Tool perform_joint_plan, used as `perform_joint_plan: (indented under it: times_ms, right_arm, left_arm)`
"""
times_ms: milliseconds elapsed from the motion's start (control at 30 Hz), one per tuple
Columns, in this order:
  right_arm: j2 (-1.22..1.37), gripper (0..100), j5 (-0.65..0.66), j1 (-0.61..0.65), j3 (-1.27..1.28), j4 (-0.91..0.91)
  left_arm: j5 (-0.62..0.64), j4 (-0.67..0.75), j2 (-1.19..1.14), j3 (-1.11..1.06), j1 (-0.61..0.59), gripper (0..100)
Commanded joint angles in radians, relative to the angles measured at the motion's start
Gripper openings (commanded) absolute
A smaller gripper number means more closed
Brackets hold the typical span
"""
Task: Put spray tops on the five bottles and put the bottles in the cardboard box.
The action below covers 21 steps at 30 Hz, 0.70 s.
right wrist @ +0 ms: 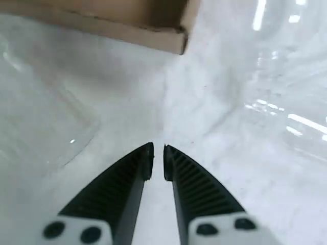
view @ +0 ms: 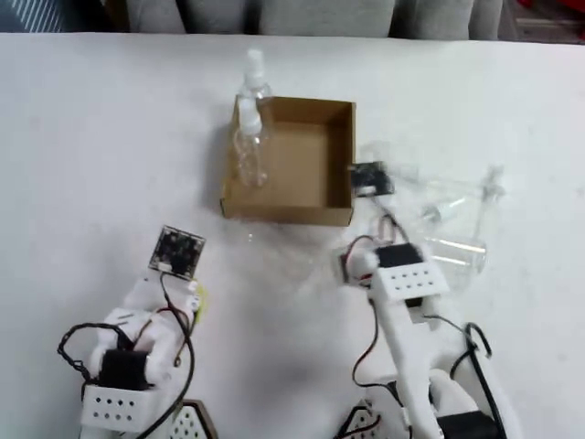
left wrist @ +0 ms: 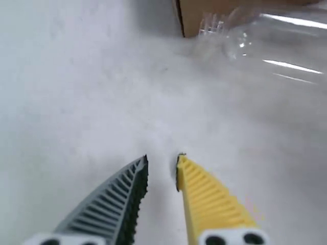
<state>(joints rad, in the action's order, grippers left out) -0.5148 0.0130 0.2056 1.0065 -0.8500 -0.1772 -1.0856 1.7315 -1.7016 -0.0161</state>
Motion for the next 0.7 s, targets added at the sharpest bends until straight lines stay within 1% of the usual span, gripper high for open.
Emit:
perform_joint_plan:
  times_ms: [0,167,333,467,667]
  right_arm:
    - [-0.021,1.7,0.0,-0.044,-0.035,0.045]
    - [0.101,1.7,-0.008,-0.044,-0.037,0.22]
    - [0.251,1.7,-0.008,0.01,-0.043,0.389]
    - [0.305,1.8,-0.008,0.068,-0.043,0.45]
    - [0.305,1.7,-0.008,0.182,-0.038,0.449]
  left_arm:
    - [-0.003,-0.008,0.012,0.005,-0.044,11]
    - [-0.003,-0.008,0.012,0.005,-0.044,11]
    - [-0.003,-0.009,0.012,0.005,-0.045,11]
    - [-0.003,-0.009,0.012,0.005,-0.044,11]
    - [-0.003,-0.006,0.012,0.005,-0.041,11]
